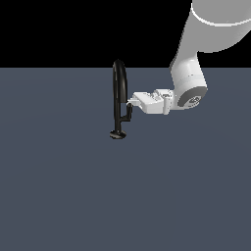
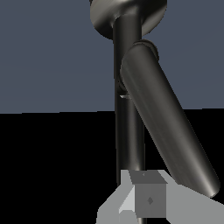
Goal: Turn on the faucet by rotating a designated handle.
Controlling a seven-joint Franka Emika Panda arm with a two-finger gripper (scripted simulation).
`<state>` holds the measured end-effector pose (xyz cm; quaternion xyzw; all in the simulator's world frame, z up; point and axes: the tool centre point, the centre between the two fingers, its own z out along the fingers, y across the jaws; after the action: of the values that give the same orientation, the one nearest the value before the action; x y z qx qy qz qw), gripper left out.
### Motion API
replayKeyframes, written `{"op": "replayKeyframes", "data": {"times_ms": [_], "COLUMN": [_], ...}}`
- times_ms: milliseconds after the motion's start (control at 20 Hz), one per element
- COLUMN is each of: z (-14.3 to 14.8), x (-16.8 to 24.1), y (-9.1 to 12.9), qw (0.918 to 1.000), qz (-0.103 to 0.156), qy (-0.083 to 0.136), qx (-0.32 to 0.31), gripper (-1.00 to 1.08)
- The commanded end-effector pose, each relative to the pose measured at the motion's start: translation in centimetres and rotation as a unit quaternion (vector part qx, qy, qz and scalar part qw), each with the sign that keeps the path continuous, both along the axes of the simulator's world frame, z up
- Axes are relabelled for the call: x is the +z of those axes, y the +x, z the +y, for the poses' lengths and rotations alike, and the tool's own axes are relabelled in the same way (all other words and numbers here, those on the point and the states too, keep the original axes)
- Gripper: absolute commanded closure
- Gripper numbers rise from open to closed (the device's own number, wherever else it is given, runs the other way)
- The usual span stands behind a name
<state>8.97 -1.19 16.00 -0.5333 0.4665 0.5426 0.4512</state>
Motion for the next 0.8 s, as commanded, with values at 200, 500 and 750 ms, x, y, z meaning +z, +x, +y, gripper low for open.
{"op": "replayKeyframes", "data": {"times_ms": [200,500,750], "z": [-0.3,-0.6,-0.8], "x": [-0.9,-1.5,-2.1], "y": [-1.8,-3.4,-4.8], "qw": [1.0,1.0,1.0], "qz": [0.004,0.004,0.005], "qy": [0.001,0.001,0.001], "qx": [0.002,0.002,0.002], "gripper": [1.08,1.08,1.08]}}
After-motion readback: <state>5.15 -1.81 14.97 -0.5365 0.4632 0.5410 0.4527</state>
